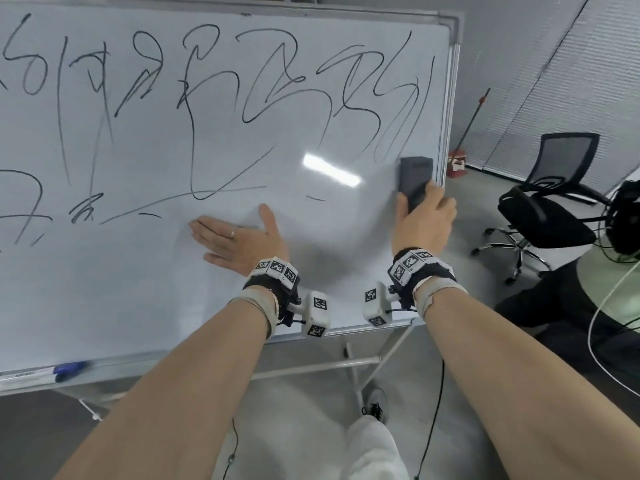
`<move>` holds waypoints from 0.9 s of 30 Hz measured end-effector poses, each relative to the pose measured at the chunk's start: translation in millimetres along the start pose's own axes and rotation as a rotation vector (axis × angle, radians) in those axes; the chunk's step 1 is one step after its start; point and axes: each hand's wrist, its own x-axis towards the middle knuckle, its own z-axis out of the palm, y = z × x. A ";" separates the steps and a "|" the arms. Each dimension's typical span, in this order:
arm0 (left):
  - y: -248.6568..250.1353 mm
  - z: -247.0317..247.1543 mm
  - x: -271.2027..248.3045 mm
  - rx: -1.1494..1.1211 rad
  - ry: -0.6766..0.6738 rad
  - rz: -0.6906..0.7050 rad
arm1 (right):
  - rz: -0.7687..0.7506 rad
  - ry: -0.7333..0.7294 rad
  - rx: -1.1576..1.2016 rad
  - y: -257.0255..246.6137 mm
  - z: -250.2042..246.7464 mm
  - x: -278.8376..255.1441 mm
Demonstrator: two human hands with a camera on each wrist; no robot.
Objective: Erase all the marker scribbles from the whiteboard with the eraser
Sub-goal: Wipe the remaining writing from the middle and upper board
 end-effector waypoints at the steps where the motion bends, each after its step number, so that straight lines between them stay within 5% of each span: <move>1: -0.9 0.9 1.1 0.001 0.010 -0.002 | 0.065 0.016 -0.028 6.0 0.5 2.0; 7: -5.0 0.1 8.4 -0.005 0.035 -0.014 | 0.196 0.013 0.077 -8.3 4.1 -2.8; 17: -5.7 -14.4 16.6 -0.050 0.066 -0.024 | -0.460 -0.265 0.314 -83.4 18.3 -56.5; 27: -16.2 -28.7 19.7 -0.057 0.007 -0.094 | -0.690 -0.314 0.132 -74.6 11.2 -59.8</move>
